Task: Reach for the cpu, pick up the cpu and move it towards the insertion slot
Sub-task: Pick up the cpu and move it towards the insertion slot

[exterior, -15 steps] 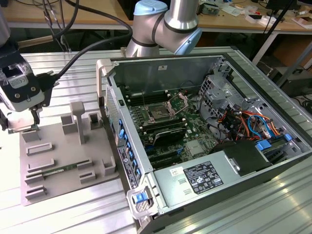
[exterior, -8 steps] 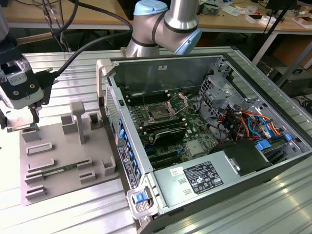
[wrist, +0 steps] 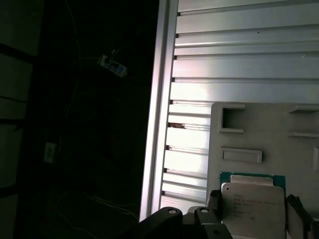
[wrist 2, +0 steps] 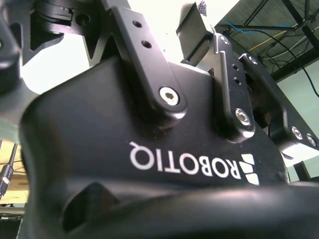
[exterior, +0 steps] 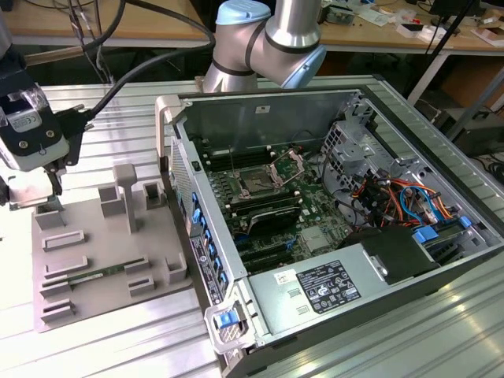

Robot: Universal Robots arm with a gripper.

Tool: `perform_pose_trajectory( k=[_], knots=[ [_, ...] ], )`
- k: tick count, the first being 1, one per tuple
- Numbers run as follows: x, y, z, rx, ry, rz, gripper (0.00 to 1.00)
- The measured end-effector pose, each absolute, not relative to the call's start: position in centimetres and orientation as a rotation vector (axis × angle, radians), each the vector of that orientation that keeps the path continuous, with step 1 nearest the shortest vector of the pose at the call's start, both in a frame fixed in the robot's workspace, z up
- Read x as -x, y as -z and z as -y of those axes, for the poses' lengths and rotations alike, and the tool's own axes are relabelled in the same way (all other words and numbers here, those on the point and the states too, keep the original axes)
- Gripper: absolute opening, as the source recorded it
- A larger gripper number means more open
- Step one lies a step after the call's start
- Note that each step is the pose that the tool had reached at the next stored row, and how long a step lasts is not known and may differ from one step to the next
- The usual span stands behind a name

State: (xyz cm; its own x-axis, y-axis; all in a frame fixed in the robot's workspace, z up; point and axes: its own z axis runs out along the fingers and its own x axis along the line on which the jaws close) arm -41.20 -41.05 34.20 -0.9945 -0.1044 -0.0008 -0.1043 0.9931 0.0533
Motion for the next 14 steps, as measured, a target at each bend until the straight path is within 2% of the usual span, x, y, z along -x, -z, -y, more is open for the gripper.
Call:
perform_pose_trajectory(
  k=[14],
  knots=[
    [41.2, -35.3, 41.0, -0.164, 0.084, 3.134, 0.55]
  ],
)
